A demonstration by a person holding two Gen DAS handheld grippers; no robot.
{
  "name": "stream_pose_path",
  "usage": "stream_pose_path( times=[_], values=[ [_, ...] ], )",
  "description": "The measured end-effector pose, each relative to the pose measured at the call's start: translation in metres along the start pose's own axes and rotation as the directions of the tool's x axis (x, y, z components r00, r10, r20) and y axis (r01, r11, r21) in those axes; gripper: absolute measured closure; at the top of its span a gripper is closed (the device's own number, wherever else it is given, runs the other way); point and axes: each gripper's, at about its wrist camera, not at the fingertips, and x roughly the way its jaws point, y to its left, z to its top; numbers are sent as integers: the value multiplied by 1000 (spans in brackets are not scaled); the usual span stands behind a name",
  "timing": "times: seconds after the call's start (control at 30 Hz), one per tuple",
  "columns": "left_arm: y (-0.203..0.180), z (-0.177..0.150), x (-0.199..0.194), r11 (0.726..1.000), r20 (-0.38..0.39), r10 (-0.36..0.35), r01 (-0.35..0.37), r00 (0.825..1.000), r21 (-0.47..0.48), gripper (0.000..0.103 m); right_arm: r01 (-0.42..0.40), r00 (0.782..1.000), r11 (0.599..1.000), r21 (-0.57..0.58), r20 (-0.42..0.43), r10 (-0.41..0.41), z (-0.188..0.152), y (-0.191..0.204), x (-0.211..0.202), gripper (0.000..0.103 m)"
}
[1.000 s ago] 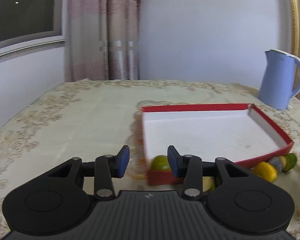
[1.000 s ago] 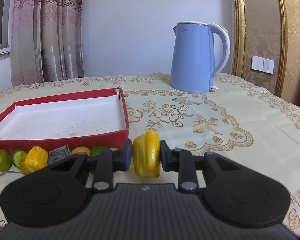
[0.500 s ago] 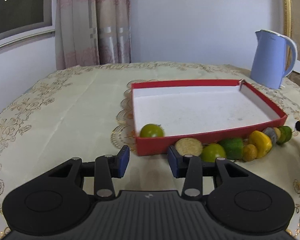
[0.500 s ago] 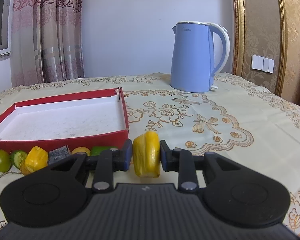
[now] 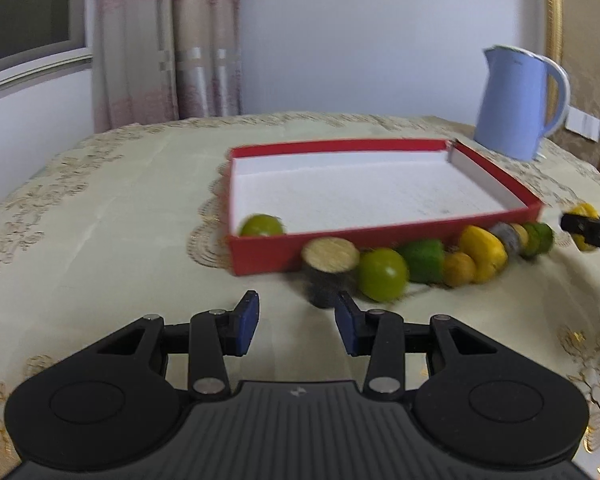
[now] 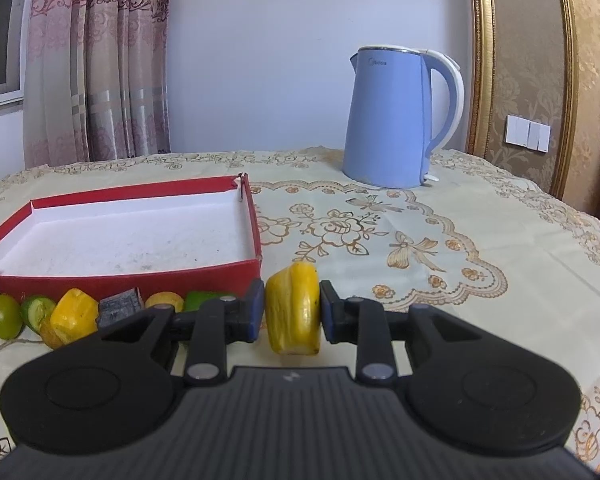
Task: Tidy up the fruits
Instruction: 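Carry the yellow pepper into the red tray and open the right tool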
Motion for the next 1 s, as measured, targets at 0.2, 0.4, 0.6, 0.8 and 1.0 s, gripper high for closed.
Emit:
stream_pose_path(
  times=[0.2,0.4,0.6,0.8,1.0],
  values=[
    [-13,-4,4,1000,-7,-19,19,1000,22,62,-12,1000,1000,-10,-8,12,2,3,0,76],
    [-12,-3,9,999,-14,-35,35,999,6,62,-78,997,997,-30,16,78,23,14,-4,76],
    [-12,-3,13,999,-14,-33,33,999,0,62,-128,991,986,-108,16,131,54,46,15,76],
    [-11,-3,15,999,-14,-38,38,999,-4,60,-144,989,973,-180,-63,135,64,81,61,76],
    [-13,-3,16,1000,-15,-30,30,999,4,60,-152,980,969,-196,-160,121,62,96,89,76]
  ],
)
